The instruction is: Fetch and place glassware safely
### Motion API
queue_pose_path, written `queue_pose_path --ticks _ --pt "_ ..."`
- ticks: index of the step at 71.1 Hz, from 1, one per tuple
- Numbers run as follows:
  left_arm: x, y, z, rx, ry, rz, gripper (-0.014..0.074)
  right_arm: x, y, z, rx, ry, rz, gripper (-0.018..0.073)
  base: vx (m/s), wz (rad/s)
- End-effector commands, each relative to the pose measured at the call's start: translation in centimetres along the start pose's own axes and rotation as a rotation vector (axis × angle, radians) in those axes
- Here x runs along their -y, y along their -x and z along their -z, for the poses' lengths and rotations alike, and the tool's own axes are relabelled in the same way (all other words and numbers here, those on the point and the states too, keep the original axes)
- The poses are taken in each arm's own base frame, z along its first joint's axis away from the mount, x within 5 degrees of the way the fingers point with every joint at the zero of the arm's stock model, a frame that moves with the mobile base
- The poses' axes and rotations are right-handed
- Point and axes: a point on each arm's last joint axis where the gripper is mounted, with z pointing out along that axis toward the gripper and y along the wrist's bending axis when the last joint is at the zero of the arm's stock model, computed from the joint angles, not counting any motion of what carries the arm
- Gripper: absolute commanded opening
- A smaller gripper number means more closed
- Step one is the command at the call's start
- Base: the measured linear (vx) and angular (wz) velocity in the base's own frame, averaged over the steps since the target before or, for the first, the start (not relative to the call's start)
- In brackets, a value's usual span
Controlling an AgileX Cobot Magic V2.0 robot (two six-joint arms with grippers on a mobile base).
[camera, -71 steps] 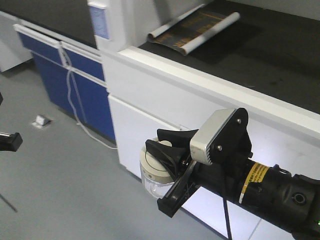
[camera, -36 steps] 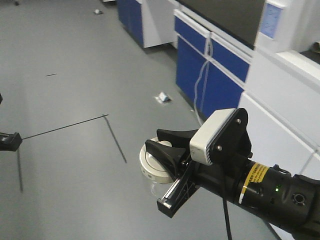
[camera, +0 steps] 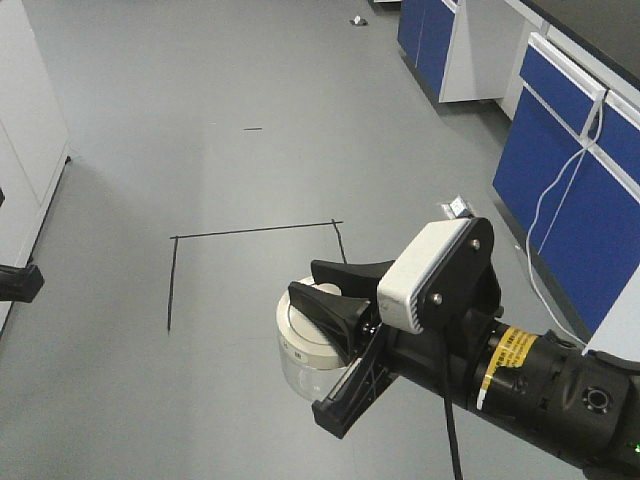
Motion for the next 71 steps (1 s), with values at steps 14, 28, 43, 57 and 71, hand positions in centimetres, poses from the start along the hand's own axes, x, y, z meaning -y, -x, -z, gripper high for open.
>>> queue_pose_path --ticks 14,28,43,57,71 --pt "-0.02 1.63 -0.04 0.105 -0.003 0.011 -0.0007 -0.04 2.53 0.45 0.156 0.012 0.005 -0.0003 0.05 0.08" --pt "-0.02 1.63 -0.04 0.105 -0.003 0.011 -0.0007 -0.04 2.53 0.45 0.156 0.012 0.005 -0.0003 0.12 0.15" --pt "-0.02 1.63 -0.04 0.105 -0.003 0.011 -0.0007 -0.04 2.53 0.45 0.156 0.012 0.005 -0.0003 0.21 0.14" --pt "-0.02 1.66 -0.02 0.106 -0.003 0.011 -0.0007 -0.04 2.53 0.45 0.156 0.012 0.005 -0.0003 0.33 0.06" --pt "-0.02 1.66 -0.02 0.106 -0.003 0.011 -0.0007 -0.04 2.53 0.45 0.156 0.012 0.005 -0.0003 0.42 -0.01"
